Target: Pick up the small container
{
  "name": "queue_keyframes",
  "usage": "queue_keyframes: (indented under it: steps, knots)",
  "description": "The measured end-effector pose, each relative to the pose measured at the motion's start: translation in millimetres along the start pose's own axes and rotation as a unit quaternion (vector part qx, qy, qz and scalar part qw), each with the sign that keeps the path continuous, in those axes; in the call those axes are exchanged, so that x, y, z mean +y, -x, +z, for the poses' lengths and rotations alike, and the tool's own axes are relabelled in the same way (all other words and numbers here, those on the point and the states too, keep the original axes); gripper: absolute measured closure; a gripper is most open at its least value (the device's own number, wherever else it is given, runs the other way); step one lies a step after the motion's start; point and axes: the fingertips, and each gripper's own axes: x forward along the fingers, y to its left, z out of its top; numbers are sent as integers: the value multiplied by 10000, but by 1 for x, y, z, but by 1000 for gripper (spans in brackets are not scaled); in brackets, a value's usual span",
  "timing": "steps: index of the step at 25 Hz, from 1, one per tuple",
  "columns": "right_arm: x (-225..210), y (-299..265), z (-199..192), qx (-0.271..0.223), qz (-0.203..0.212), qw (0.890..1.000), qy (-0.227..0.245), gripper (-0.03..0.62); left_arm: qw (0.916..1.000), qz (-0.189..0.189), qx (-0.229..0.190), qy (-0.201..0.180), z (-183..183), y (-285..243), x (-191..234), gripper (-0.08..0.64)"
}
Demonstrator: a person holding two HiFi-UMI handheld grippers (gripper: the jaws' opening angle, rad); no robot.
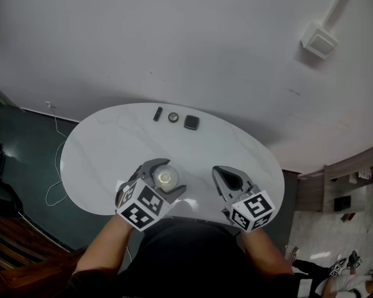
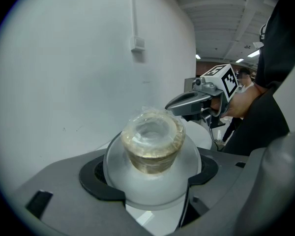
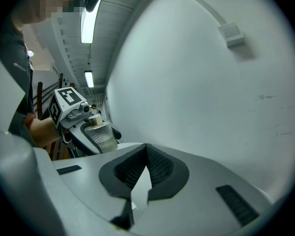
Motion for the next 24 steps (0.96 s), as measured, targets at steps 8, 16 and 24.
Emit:
queue_keyframes:
  steps: [8,16,24]
  knots:
    - [2,2,-1,29,1,10000,32,598,10000,6,27,-73,-1,0,-2,217]
    - [3,2,-3,48,-39,10000,39,598,9999,21,35,-148,-2,0,-2,216]
    - [3,2,-2,15,-46,10000,56,598,9999,34,51,-153,-4,1,-1,216]
